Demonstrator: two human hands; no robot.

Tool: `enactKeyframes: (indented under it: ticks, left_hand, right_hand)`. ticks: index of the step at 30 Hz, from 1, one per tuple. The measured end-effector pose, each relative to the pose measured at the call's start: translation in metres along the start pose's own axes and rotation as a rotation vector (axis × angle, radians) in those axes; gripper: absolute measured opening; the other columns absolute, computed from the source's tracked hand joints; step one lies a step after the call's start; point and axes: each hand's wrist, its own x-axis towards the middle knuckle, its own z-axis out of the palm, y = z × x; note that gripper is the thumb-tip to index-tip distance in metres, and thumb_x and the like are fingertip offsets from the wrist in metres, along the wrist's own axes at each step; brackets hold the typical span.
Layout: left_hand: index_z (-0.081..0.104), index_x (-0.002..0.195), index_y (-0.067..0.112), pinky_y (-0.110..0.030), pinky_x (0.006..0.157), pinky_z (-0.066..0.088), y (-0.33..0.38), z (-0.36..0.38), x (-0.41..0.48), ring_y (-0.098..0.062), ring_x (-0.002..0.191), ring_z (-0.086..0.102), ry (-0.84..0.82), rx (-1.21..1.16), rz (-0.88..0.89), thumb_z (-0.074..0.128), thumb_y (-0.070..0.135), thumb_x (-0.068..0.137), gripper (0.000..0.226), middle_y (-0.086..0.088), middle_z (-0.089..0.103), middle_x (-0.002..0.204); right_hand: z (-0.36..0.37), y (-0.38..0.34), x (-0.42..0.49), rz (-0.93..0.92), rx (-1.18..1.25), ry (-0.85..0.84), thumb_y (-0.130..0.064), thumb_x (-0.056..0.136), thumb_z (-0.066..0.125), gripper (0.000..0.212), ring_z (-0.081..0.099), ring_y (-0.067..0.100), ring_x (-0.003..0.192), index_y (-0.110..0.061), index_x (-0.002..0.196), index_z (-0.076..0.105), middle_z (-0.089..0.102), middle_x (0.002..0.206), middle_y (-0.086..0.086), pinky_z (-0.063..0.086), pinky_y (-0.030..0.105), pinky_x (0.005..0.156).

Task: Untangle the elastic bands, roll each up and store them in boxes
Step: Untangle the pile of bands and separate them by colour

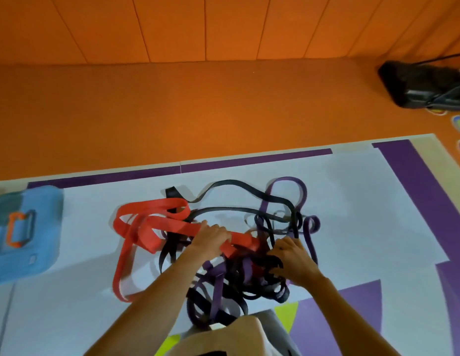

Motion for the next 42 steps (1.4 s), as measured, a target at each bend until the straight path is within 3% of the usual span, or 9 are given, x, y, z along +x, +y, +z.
enactKeyframes:
  ticks: [3, 6, 10, 13, 19, 25, 32, 39, 42]
  left_hand:
    - [0.066, 0.13, 0.029, -0.042, 0.112, 0.033, -0.01, 0.008, 0.0, -0.021, 0.134, 0.052, 0.063, 0.003, 0.015, 0.063, 0.028, 0.1, 0.03, 0.004, 0.053, 0.139]
    - [0.063, 0.132, 0.027, -0.049, 0.124, 0.024, -0.014, 0.019, 0.003, -0.026, 0.153, 0.029, 0.042, -0.048, 0.033, 0.068, 0.032, 0.097, 0.036, -0.001, 0.031, 0.165]
    - [0.061, 0.123, 0.021, -0.06, 0.127, 0.012, -0.007, 0.016, 0.015, -0.031, 0.158, 0.021, -0.08, -0.067, 0.059, 0.075, 0.026, 0.088, 0.038, -0.006, 0.023, 0.171]
    - [0.061, 0.118, 0.023, -0.051, 0.117, 0.029, -0.007, 0.007, 0.02, -0.026, 0.136, 0.046, -0.056, -0.031, 0.063, 0.078, 0.033, 0.083, 0.04, -0.001, 0.047, 0.145]
    - [0.048, 0.117, 0.016, -0.04, 0.074, 0.04, -0.014, -0.004, 0.009, -0.032, 0.093, 0.066, 0.068, -0.001, 0.114, 0.072, 0.026, 0.09, 0.038, -0.003, 0.057, 0.111]
    - [0.048, 0.136, 0.016, -0.043, 0.086, 0.048, -0.017, 0.0, -0.011, -0.035, 0.106, 0.065, 0.209, 0.001, 0.058, 0.054, 0.012, 0.1, 0.037, -0.009, 0.071, 0.111]
    - [0.055, 0.145, 0.018, -0.044, 0.093, 0.057, -0.059, 0.015, -0.051, -0.029, 0.126, 0.06, 0.475, -0.33, -0.162, 0.056, 0.011, 0.104, 0.042, -0.006, 0.07, 0.13]
    - [0.048, 0.155, 0.017, -0.044, 0.103, 0.056, -0.066, 0.023, -0.073, -0.028, 0.131, 0.061, 0.545, -0.492, -0.228, 0.059, 0.013, 0.106, 0.051, -0.009, 0.064, 0.142]
    - [0.045, 0.156, 0.02, -0.045, 0.101, 0.056, -0.063, 0.023, -0.072, -0.026, 0.133, 0.06, 0.432, -0.423, -0.166, 0.054, 0.019, 0.109, 0.048, -0.006, 0.063, 0.144]
  right_hand:
    - [0.005, 0.02, -0.005, -0.054, 0.036, 0.13, -0.043, 0.075, 0.088, 0.034, 0.063, 0.031, 0.109, -0.029, 0.105, 0.079, 0.066, 0.109, 0.0, 0.052, 0.047, 0.093]
    - [0.005, 0.022, -0.005, -0.11, -0.004, 0.163, -0.046, 0.066, 0.093, 0.032, 0.064, 0.035, 0.121, -0.033, 0.091, 0.08, 0.066, 0.132, 0.004, 0.058, 0.053, 0.092]
    - [-0.001, 0.014, 0.008, -0.179, 0.021, 0.052, -0.049, 0.079, 0.08, 0.039, 0.042, 0.026, 0.148, -0.039, 0.117, 0.076, 0.041, 0.165, -0.006, 0.042, 0.049, 0.116]
    - [-0.003, 0.004, 0.016, -0.107, 0.107, -0.083, -0.041, 0.088, 0.073, 0.074, 0.048, 0.022, 0.142, -0.042, 0.156, 0.042, 0.033, 0.168, -0.011, 0.04, 0.042, 0.117]
    - [-0.003, -0.007, 0.013, 0.087, 0.086, -0.069, -0.055, 0.087, 0.072, 0.064, 0.068, 0.025, 0.114, -0.044, 0.148, 0.053, 0.018, 0.17, -0.003, 0.053, 0.039, 0.101]
    - [-0.003, -0.015, -0.011, 0.306, 0.049, 0.028, -0.068, 0.092, 0.061, 0.061, 0.069, 0.025, 0.112, -0.034, 0.142, 0.056, 0.063, 0.135, -0.003, 0.052, 0.041, 0.099]
    - [0.011, -0.038, -0.025, 0.462, -0.034, 0.072, -0.057, 0.096, 0.058, 0.06, 0.055, 0.026, 0.132, -0.036, 0.152, 0.048, 0.054, 0.145, 0.0, 0.046, 0.045, 0.106]
    - [0.005, -0.057, -0.006, 0.468, 0.038, 0.085, -0.008, 0.092, 0.061, 0.057, 0.019, 0.028, 0.157, -0.04, 0.139, 0.065, 0.039, 0.16, -0.003, 0.014, 0.062, 0.125]
    - [-0.003, -0.06, 0.005, 0.33, 0.124, 0.236, 0.0, 0.091, 0.057, 0.046, 0.045, 0.026, 0.145, -0.03, 0.122, 0.075, 0.059, 0.143, -0.004, 0.031, 0.051, 0.121]
